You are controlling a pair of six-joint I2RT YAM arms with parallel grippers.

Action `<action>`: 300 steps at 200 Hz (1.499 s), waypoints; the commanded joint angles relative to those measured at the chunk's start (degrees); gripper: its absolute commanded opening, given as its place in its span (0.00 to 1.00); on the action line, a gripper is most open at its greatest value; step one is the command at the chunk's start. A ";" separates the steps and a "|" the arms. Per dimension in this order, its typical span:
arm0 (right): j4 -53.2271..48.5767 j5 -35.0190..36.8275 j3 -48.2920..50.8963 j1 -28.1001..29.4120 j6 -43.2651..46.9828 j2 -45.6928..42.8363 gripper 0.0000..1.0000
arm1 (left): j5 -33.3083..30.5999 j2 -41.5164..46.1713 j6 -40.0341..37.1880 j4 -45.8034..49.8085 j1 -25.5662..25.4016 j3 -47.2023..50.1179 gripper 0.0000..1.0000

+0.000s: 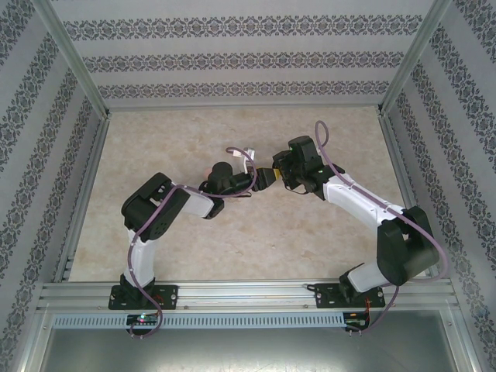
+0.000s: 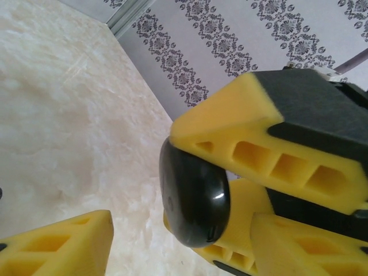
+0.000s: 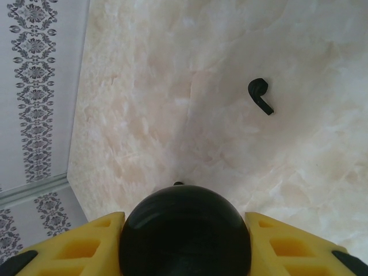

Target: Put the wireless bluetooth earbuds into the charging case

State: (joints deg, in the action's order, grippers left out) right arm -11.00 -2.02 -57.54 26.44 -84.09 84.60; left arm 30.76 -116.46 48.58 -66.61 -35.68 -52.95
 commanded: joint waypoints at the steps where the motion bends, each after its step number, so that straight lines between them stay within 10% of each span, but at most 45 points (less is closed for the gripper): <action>1: 0.81 -0.31 -0.27 -0.16 -0.54 0.49 0.29 | -1.06 -1.56 1.17 -4.75 -0.71 -1.45 0.59; 95: 1.31 -0.76 -0.53 -0.07 -0.50 1.42 0.28 | -2.35 -3.08 2.15 -5.79 -0.71 -3.15 0.51; 204: 2.85 -0.85 -0.78 -0.16 -1.51 1.83 0.29 | -0.92 -5.26 3.98 -6.92 -0.97 -4.81 0.12; 257: 9.29 -2.30 -0.56 -4.15 -0.56 0.21 0.70 | -0.93 -4.27 5.23 -6.79 -0.55 -4.18 0.00; 300: 10.32 -11.00 1.13 -12.64 12.56 -4.23 0.73 | 5.28 -0.49 5.69 -4.82 4.04 -2.18 0.00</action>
State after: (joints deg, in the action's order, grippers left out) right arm -4.29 -6.57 -57.52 18.02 -81.43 84.20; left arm 30.76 -120.60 53.25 -71.09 -34.89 -55.92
